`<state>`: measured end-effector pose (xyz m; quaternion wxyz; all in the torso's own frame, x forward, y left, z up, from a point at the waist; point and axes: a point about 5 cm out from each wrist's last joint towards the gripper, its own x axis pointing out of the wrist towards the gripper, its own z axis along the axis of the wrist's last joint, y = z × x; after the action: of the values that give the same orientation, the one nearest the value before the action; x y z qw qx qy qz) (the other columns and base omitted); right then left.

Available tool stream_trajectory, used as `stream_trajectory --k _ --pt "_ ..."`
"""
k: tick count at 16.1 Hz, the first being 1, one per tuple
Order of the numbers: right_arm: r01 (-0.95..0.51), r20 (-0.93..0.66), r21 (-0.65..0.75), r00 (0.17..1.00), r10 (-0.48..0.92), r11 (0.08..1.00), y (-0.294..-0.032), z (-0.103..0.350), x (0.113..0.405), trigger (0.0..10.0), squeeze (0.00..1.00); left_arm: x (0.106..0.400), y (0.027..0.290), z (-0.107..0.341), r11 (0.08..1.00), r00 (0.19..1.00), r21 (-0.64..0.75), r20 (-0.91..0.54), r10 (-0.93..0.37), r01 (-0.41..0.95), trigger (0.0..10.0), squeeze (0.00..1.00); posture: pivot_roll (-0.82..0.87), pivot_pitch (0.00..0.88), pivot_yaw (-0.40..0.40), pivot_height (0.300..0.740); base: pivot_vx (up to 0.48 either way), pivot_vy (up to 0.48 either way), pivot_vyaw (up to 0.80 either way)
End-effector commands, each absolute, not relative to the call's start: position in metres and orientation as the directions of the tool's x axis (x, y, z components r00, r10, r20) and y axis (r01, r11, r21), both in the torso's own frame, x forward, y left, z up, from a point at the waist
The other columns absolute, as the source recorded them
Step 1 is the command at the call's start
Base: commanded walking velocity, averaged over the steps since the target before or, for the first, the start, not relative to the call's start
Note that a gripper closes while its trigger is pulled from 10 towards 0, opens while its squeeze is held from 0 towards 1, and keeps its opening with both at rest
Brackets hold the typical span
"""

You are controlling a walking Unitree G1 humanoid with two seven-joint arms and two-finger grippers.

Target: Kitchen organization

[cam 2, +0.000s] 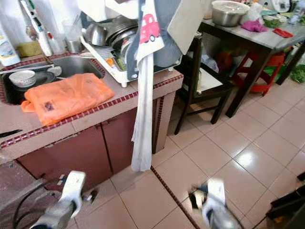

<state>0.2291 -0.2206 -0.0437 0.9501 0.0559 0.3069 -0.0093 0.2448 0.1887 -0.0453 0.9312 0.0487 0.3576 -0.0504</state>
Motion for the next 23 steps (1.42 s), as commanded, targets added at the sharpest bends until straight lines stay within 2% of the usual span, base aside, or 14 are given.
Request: stream_trajectory --k 1,3,4,7,9,10,12,14,15,17,20,23 --pt "0.039 -0.547 0.104 0.837 0.025 0.994 -0.222 -0.038 0.235 10.0 0.00 0.261 0.184 -0.032 0.989 0.789 0.026 -0.607 -0.100 0.145 10.0 0.00 -0.05 0.000 -0.053 0.740 0.000 0.000 0.00" --pt "0.002 -0.462 0.061 0.887 0.026 0.998 -0.228 -0.022 0.244 10.0 0.00 0.286 0.182 -0.004 0.969 0.862 0.035 -0.464 -0.202 0.245 10.0 0.00 -0.07 0.000 -0.025 0.740 0.000 0.000 0.00" --pt "0.020 -0.432 0.061 0.902 0.008 0.998 -0.234 -0.016 0.244 10.0 0.00 0.287 0.187 0.001 0.963 0.878 0.056 -0.429 -0.214 0.262 10.0 0.00 -0.07 0.000 -0.016 0.740 0.000 0.000 0.00" --pt "0.062 -0.332 0.097 0.943 -0.026 0.993 -0.247 0.007 0.233 10.0 0.00 0.283 0.199 0.018 0.934 0.904 0.134 -0.329 -0.272 0.330 10.0 0.00 -0.09 0.000 0.011 0.740 0.000 0.000 0.00" --pt "0.053 -0.258 0.028 0.965 -0.044 0.998 -0.248 0.027 0.219 10.0 0.00 0.271 0.201 0.032 0.946 0.926 0.061 -0.234 -0.295 0.317 10.0 0.00 -0.10 0.000 0.023 0.740 0.000 0.000 0.00" --pt "0.068 -0.234 0.022 0.970 -0.061 0.997 -0.247 0.033 0.212 10.0 0.00 0.262 0.198 0.036 0.951 0.937 0.044 -0.192 -0.293 0.307 10.0 0.00 -0.10 0.000 0.013 0.740 0.000 0.000 0.00" --pt "0.120 -0.184 0.020 0.976 -0.114 0.993 -0.244 0.048 0.198 10.0 0.00 0.239 0.202 0.031 0.984 0.967 0.041 -0.195 -0.162 0.173 10.0 0.00 -0.08 0.000 0.001 0.740 0.000 0.000 0.00" --pt "0.179 -0.174 0.102 0.972 -0.160 0.979 -0.234 0.060 0.187 10.0 0.00 0.207 0.208 0.024 0.983 0.969 0.074 -0.195 -0.149 0.166 10.0 0.00 -0.09 0.000 -0.001 0.740 0.000 0.000 0.00" --pt "0.144 -0.180 0.063 0.975 -0.130 0.988 -0.224 0.063 0.184 10.0 0.00 0.198 0.211 0.020 0.981 0.972 0.095 -0.181 -0.152 0.171 10.0 0.00 -0.08 0.000 -0.005 0.740 0.000 0.000 0.00" --pt "0.109 -0.141 0.044 0.985 -0.102 0.993 -0.208 0.073 0.180 10.0 0.00 0.193 0.212 0.022 0.980 0.976 0.127 -0.171 -0.133 0.156 10.0 0.00 -0.08 0.000 -0.005 0.740 0.000 0.000 0.00" --pt "0.037 -0.102 -0.028 0.994 -0.040 0.999 -0.199 0.088 0.180 10.0 0.00 0.196 0.206 0.039 0.971 0.985 0.180 -0.098 -0.139 0.155 10.0 0.00 -0.07 0.000 0.001 0.740 0.000 0.000 0.00" --pt "0.021 -0.076 -0.067 0.997 -0.026 0.998 -0.191 0.098 0.184 10.0 0.00 0.201 0.201 0.047 0.968 0.994 0.228 -0.056 -0.093 0.103 10.0 0.00 -0.08 0.000 0.014 0.740 0.000 0.000 0.80"
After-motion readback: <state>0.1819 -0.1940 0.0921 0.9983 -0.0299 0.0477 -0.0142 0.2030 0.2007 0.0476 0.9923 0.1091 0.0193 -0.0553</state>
